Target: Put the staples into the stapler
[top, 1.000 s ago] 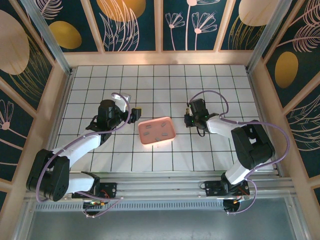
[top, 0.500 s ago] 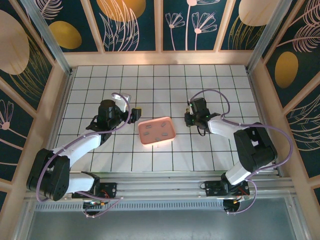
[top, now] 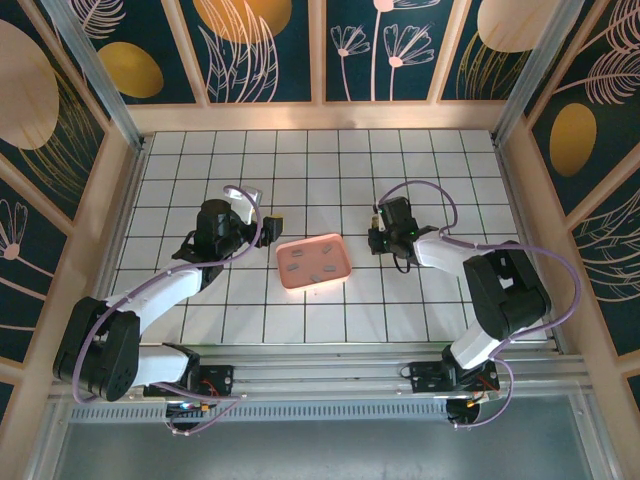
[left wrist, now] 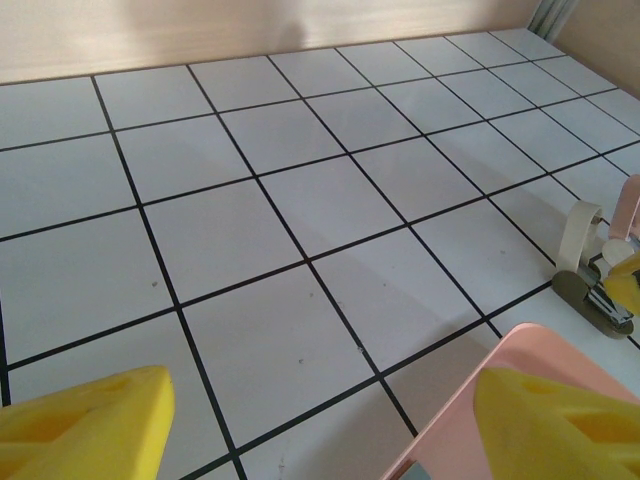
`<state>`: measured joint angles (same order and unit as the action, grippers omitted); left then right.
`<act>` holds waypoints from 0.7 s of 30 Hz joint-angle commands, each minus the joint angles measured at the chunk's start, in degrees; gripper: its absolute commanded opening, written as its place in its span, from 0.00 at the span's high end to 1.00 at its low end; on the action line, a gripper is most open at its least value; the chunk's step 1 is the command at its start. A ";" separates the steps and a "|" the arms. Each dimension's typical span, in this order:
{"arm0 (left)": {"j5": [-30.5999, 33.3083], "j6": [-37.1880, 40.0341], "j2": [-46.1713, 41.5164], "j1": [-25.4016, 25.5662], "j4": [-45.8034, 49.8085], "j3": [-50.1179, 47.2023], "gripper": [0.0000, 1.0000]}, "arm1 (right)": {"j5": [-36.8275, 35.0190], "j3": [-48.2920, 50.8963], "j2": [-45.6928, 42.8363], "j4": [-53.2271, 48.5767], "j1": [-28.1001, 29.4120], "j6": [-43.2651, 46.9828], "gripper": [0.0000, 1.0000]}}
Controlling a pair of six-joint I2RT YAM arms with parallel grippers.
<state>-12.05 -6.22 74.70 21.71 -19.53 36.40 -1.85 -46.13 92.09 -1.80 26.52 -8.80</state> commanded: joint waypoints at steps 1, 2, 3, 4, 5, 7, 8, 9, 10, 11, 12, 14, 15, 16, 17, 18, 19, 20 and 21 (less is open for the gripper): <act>-1.13 0.24 0.56 0.26 -1.37 0.76 0.22 | -0.11 -0.15 1.06 1.02 0.03 1.24 0.83; -1.13 0.20 0.58 0.30 -1.36 0.69 0.22 | -0.47 -0.08 1.18 0.94 0.06 1.24 0.83; -1.16 0.29 0.59 0.26 -1.37 0.76 0.22 | -0.53 -0.08 1.26 0.84 0.09 1.33 0.84; -1.17 0.24 0.59 0.26 -1.34 0.80 0.22 | -0.74 -0.09 1.30 0.77 0.03 1.34 0.84; -1.13 0.24 0.55 0.26 -1.38 0.77 0.22 | -0.94 -0.02 1.33 0.78 0.07 1.33 0.84; -1.18 0.24 0.59 0.26 -1.37 0.78 0.22 | -1.19 0.13 1.34 0.75 0.05 1.41 0.84; -1.18 0.24 0.54 0.26 -1.37 0.82 0.22 | -1.22 0.08 1.40 0.73 0.03 1.48 0.84; -1.14 0.24 0.54 0.26 -1.37 0.75 0.22 | -1.27 0.03 1.48 0.51 0.11 1.50 0.84; -1.14 0.24 0.61 0.26 -1.34 0.77 0.22 | -1.47 -0.02 1.58 0.18 0.06 1.51 0.84; -1.15 0.25 0.55 0.30 -1.37 0.80 0.22 | -1.58 -0.03 1.45 0.03 0.04 1.58 0.84; -1.21 0.24 0.62 0.26 -1.35 0.78 0.22 | -1.58 0.06 1.34 0.01 0.06 1.64 0.84; -1.31 0.24 0.64 0.27 -1.32 0.77 0.22 | -1.58 0.23 1.11 -0.05 0.04 1.68 0.84; -1.38 0.24 0.69 0.26 -1.34 0.77 0.22 | -1.65 0.27 1.03 -0.06 0.05 1.68 0.84; -1.31 0.24 0.68 0.28 -1.33 0.77 0.22 | -1.73 0.27 0.95 -0.19 0.07 1.69 0.84; -1.32 0.24 0.67 0.26 -1.33 0.77 0.22 | -1.76 0.22 0.83 -0.17 0.03 1.60 0.84; -1.35 0.24 0.65 0.26 -1.34 0.78 0.22 | -1.61 0.12 0.63 -0.16 0.02 1.55 0.84; -1.32 0.24 0.65 0.26 -1.30 0.73 0.22 | -1.35 0.01 0.34 -0.21 0.04 1.51 0.84; -1.33 0.23 0.67 0.26 -1.36 0.79 0.22 | -0.94 -0.29 -0.13 -0.17 0.10 1.46 0.84; -1.32 0.32 0.70 0.26 -1.41 0.77 0.22 | -0.49 -0.65 -0.57 -0.33 0.08 1.46 0.84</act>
<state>-12.25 -6.22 74.96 21.71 -19.53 36.40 -1.91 -46.13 92.53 -1.54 26.52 -7.77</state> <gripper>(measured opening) 0.780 0.163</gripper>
